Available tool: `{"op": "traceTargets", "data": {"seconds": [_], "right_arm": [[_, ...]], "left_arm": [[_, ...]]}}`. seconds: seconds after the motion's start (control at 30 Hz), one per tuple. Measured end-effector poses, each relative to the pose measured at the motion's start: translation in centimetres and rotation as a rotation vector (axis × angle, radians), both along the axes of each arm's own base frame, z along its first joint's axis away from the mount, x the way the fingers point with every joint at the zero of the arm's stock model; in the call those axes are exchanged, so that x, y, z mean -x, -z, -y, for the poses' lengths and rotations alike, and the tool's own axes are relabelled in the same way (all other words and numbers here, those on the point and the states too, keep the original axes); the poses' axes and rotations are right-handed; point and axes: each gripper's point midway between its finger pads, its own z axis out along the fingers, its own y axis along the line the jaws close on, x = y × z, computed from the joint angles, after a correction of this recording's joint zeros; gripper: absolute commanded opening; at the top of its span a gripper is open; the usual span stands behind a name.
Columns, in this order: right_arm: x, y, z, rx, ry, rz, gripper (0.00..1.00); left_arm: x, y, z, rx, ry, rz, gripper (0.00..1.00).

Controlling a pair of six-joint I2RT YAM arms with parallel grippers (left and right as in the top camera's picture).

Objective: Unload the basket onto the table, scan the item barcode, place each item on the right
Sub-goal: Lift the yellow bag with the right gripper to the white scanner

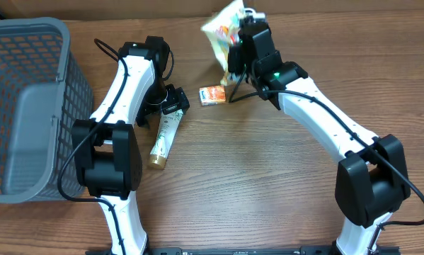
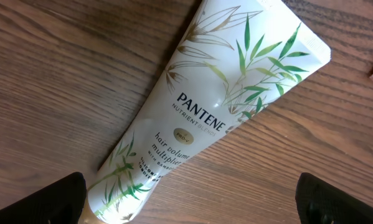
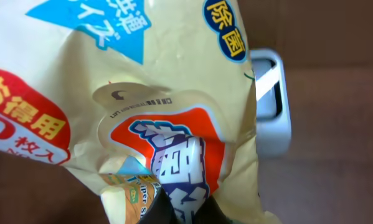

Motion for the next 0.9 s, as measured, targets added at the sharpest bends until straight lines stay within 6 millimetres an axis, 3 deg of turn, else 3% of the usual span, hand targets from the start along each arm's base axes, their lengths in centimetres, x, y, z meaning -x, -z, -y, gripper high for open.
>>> {"op": "traceTargets", "data": {"seconds": [0.13, 0.23, 0.4, 0.57, 0.73, 0.9], "right_arm": [[-2.3, -2.9, 0.1, -0.073, 0.021, 0.139, 0.04], [-4.1, -3.5, 0.2, -0.110, 0.035, 0.213, 0.04], [-6.7, -1.0, 0.7, -0.124, 0.058, 0.261, 0.04], [-8.7, 1.6, 3.0, -0.089, 0.087, 0.276, 0.04], [-9.4, 2.3, 5.4, -0.064, 0.122, 0.262, 0.04], [-9.6, 2.5, 6.1, -0.057, 0.123, 0.254, 0.04]], "left_arm": [[-0.4, 0.0, 0.0, 0.002, 0.000, 0.015, 1.00], [-1.0, 0.1, 0.1, 0.006, 0.000, 0.039, 1.00], [-2.1, 0.2, 0.3, 0.012, 0.000, 0.088, 1.00], [-3.1, 0.2, 0.4, 0.017, 0.000, 0.126, 1.00], [-3.4, 0.2, 0.4, 0.018, 0.000, 0.138, 1.00], [-3.4, 0.2, 0.4, 0.018, 0.000, 0.138, 1.00]]}}
